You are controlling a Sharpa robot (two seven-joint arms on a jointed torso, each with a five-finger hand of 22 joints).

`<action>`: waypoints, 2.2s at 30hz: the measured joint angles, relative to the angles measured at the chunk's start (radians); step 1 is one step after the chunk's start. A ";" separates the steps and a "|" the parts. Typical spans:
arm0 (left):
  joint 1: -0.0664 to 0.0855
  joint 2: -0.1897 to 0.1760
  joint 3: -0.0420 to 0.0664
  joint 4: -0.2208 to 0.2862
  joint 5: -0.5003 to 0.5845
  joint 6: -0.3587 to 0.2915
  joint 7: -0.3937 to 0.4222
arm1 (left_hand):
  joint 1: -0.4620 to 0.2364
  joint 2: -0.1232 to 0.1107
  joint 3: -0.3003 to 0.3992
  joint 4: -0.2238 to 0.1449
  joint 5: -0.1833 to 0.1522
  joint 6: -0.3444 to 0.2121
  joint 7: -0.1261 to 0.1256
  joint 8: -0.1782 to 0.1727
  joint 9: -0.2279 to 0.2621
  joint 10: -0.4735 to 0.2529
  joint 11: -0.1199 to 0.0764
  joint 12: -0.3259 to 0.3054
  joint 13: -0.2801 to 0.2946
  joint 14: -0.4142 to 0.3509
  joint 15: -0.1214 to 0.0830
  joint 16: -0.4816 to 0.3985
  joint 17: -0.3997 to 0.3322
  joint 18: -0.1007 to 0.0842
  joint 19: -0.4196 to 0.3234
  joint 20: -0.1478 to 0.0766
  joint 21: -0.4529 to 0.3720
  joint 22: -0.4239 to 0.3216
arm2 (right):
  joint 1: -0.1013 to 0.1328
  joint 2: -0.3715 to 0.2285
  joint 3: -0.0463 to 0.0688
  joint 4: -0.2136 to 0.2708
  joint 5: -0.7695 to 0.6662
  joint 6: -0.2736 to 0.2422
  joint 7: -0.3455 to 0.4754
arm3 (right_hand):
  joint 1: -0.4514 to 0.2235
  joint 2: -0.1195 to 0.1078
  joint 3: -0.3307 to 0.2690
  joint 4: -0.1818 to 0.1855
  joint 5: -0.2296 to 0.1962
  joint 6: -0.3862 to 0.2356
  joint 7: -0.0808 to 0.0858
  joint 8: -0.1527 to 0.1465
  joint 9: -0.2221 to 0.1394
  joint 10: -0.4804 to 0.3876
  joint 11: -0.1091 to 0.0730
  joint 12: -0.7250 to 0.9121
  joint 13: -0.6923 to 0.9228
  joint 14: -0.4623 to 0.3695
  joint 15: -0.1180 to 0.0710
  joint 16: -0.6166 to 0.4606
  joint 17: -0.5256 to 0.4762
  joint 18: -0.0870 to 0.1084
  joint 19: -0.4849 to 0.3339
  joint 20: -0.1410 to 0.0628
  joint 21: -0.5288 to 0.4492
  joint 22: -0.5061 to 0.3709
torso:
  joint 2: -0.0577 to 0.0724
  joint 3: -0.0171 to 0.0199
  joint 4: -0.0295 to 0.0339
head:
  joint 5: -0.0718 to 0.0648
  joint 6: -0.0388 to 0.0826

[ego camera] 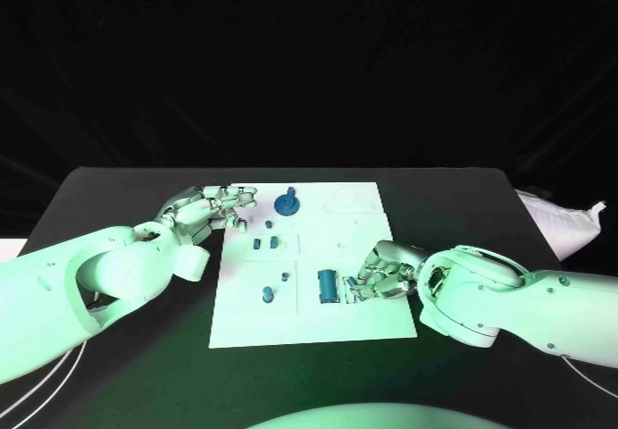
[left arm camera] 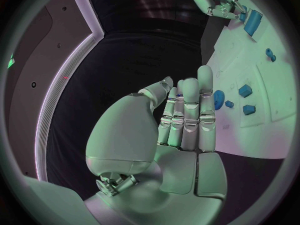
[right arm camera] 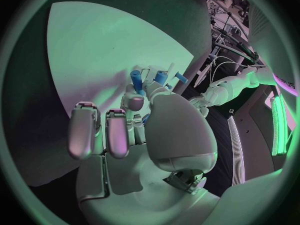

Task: Assemble the parts on the task board

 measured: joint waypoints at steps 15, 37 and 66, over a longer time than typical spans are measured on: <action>0.000 0.000 0.000 -0.001 -0.001 0.000 0.000 | 0.000 0.000 0.000 0.000 0.000 0.000 0.000 0.000 0.000 0.000 0.000 0.000 0.000 0.000 0.000 0.000 0.000 0.000 0.000 0.000 0.000 0.000 | 0.000 0.016 0.000 -0.008 0.005 -0.001 -0.012 | -0.056 0.010 -0.017 0.023 0.000 0.020 -0.012 0.006 0.010 0.022 -0.006 0.042 0.035 0.001 -0.006 0.004 0.000 0.000 0.001 -0.001 0.000 0.008 | 0.001 0.0017 -0.0004 | 0.003 -0.005; 0.000 0.000 0.000 -0.001 -0.002 -0.002 0.001 | 0.000 0.000 0.000 0.000 0.000 -0.009 0.002 0.000 -0.001 -0.009 0.002 0.000 0.000 -0.002 0.002 0.000 -0.004 0.000 0.000 0.000 -0.004 -0.001 | 0.000 0.017 0.000 -0.001 -0.007 0.000 -0.018 | -0.171 0.013 -0.106 0.033 0.007 0.031 -0.013 0.010 0.020 0.032 -0.007 0.051 0.059 0.000 -0.007 0.008 0.000 0.000 0.005 -0.005 0.004 0.014 | 0.000 0.0013 -0.0006 | 0.003 -0.008; 0.000 0.001 0.000 -0.004 -0.003 -0.002 0.002 | 0.000 0.000 0.000 0.000 0.000 -0.009 0.002 0.000 -0.001 -0.009 0.002 0.005 -0.001 -0.003 0.003 0.000 -0.005 0.000 0.000 0.000 -0.004 -0.001 | 0.000 0.032 0.000 -0.037 -0.059 -0.005 0.004 | 0.002 0.035 -0.164 -0.085 -0.274 0.031 -0.013 0.001 0.032 0.028 -0.003 0.015 0.058 0.000 -0.007 0.008 0.000 0.000 0.005 -0.005 0.004 0.004 | -0.001 0.0000 0.0007 | -0.003 -0.002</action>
